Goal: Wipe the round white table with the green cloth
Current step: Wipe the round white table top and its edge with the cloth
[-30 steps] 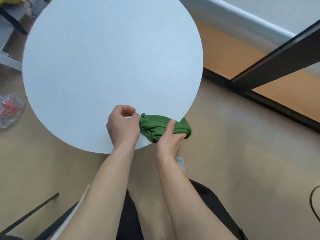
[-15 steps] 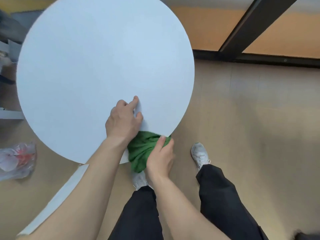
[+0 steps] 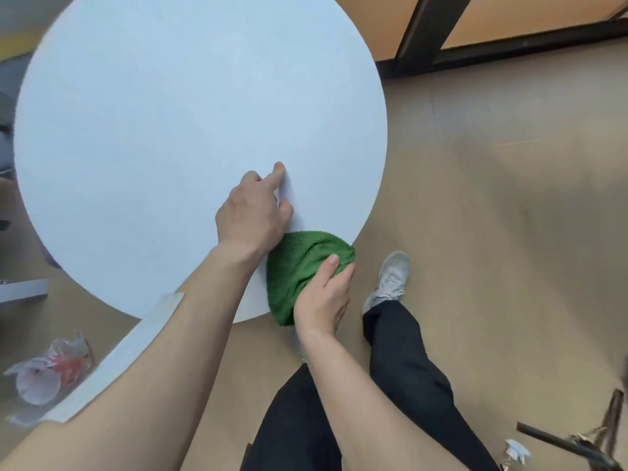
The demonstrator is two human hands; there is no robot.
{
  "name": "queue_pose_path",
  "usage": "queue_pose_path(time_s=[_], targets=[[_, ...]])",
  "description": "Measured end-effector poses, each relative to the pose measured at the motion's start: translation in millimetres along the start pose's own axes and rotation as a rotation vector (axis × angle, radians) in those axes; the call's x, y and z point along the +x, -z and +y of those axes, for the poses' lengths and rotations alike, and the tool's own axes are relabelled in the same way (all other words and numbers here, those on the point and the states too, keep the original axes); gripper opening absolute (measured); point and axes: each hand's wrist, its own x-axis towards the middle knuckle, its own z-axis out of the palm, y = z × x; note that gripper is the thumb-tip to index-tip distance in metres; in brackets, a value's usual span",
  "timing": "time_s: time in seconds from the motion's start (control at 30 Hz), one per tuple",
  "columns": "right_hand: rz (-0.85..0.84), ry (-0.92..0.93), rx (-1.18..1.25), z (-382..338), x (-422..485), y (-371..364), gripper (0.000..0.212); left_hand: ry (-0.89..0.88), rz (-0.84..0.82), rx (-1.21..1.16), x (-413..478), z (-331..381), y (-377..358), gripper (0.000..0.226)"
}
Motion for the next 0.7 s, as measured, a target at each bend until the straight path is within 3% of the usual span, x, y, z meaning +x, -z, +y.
queue_pose_path(time_s=[0.17,0.3,0.4,0.57,0.7], targets=[[0.123,0.126,-0.085,-61,97,10,0.041,-0.035,0.063,0.028,5,8,-3,0.050],[-0.024,0.327,-0.289,-138,185,6,0.036,-0.022,0.120,0.032,12,9,-5,0.039],[-0.073,0.377,-0.368,-166,210,-8,0.036,-0.030,0.138,0.031,14,10,-2,0.038],[0.063,0.265,-0.355,-119,153,3,0.035,0.037,0.170,-0.119,38,10,12,0.034],[0.068,0.250,-0.390,-111,149,10,0.040,0.109,0.188,-0.298,61,12,16,0.027]])
